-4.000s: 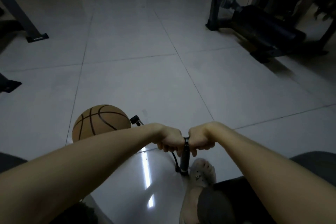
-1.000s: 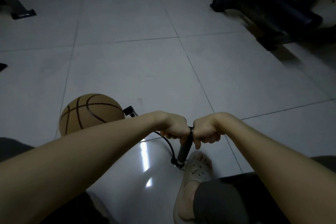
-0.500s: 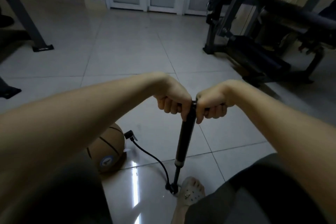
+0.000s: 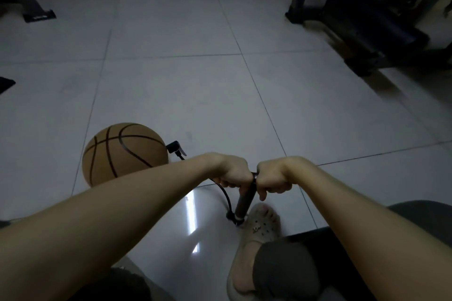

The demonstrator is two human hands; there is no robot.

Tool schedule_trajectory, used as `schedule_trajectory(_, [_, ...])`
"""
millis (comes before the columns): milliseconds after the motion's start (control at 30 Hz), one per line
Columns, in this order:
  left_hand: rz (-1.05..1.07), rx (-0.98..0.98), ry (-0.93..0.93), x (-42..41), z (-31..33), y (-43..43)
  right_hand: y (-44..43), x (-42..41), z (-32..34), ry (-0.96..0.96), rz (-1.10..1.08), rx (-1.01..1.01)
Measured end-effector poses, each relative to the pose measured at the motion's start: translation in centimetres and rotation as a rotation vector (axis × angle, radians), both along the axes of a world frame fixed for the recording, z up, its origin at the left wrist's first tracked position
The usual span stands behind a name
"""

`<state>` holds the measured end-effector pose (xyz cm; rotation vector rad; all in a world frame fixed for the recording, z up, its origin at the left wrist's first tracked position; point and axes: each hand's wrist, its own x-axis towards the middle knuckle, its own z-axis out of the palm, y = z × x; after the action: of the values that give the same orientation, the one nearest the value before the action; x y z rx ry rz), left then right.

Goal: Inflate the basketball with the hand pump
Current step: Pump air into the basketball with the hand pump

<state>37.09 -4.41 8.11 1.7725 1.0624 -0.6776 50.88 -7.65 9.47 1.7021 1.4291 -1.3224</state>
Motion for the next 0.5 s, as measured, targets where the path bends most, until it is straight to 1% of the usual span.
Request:
schedule_trajectory(100, [-0.014, 0.043, 0.023, -0.2, 1.3, -0.9, -0.3, -0.6, 1.0, -0.045, 0.04, -0.012])
schedule_trajectory(167, [-0.023, 0.026, 0.064, -0.3, 3.6, -0.7, 0.2, -0.9, 3.2, -0.063, 0.053, -0.009])
schedule_trajectory(267, [-0.016, -0.004, 0.072, -0.5, 9.4, 1.4, 2.0, -0.7, 9.3, -0.038, 0.064, 0.065])
schedule_trajectory(400, [-0.008, -0.026, -0.037, -0.6, 18.4, 4.6, 4.1, 0.3, 18.4, 0.022, -0.027, 0.154])
schedule_trajectory(433, [-0.022, -0.015, -0.052, -0.5, 19.4, 5.1, 4.3, 0.5, 19.4, 0.04, -0.034, 0.16])
schedule_trajectory(500, [-0.059, -0.017, -0.017, -0.2, 18.8, 5.2, 3.9, 0.7, 18.8, 0.044, -0.033, 0.142])
